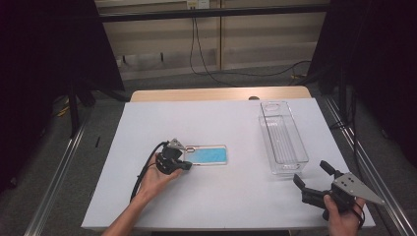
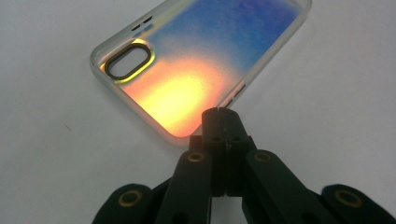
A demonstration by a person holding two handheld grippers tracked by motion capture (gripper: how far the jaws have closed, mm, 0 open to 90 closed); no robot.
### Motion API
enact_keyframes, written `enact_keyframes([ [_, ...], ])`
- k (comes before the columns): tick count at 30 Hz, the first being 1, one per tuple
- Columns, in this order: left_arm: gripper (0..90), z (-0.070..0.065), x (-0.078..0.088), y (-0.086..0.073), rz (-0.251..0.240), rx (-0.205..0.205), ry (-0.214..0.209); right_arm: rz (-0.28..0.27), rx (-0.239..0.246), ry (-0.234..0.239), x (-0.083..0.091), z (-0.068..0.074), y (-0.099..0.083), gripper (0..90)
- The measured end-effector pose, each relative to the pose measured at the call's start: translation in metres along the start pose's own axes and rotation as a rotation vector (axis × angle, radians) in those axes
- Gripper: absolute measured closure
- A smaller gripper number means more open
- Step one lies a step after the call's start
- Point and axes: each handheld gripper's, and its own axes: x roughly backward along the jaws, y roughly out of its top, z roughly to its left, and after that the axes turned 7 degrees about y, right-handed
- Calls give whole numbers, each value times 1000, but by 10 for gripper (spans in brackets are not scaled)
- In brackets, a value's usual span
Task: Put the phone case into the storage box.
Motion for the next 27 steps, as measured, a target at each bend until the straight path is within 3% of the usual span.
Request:
enact_keyframes([
  [6,900,-1,-2,4,-3,4,36,1,4,3,0,0,0,15],
  [20,900,8,-8,10,-12,43,50,-2,3,2,0,0,0,15],
  [27,900,9,-8,11,-5,34,66,-1,3,4,0,0,0,15],
])
